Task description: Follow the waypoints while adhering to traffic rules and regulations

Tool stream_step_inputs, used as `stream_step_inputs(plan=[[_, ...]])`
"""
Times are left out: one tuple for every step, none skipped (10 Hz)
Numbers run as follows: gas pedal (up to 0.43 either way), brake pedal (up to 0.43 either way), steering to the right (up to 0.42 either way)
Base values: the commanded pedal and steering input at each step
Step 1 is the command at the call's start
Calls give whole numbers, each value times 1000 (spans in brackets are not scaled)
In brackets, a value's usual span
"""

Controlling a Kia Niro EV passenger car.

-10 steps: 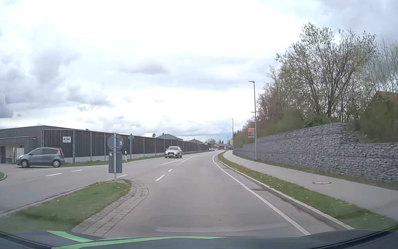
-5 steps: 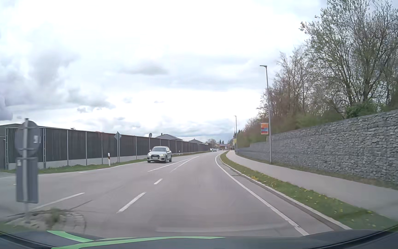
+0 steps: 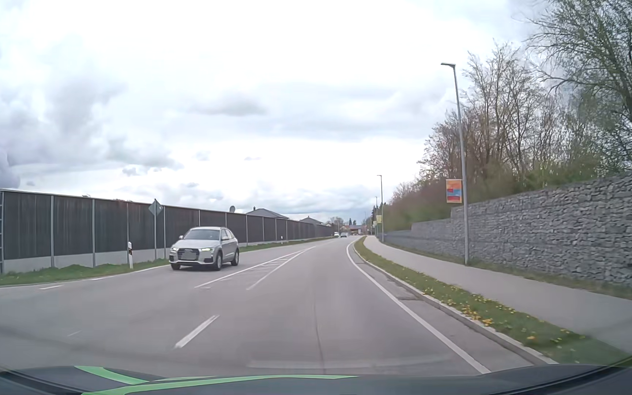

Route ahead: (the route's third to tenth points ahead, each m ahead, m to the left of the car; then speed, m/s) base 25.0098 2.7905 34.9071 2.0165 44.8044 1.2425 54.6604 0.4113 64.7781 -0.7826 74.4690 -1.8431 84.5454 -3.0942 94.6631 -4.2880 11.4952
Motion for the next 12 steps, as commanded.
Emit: stream_step_inputs(plan=[[98,0,-2],[98,0,-1],[98,0,-1],[98,0,0],[98,0,2],[98,0,3],[98,0,4],[98,0,5],[98,0,5],[98,0,6],[98,0,6],[98,0,8]])
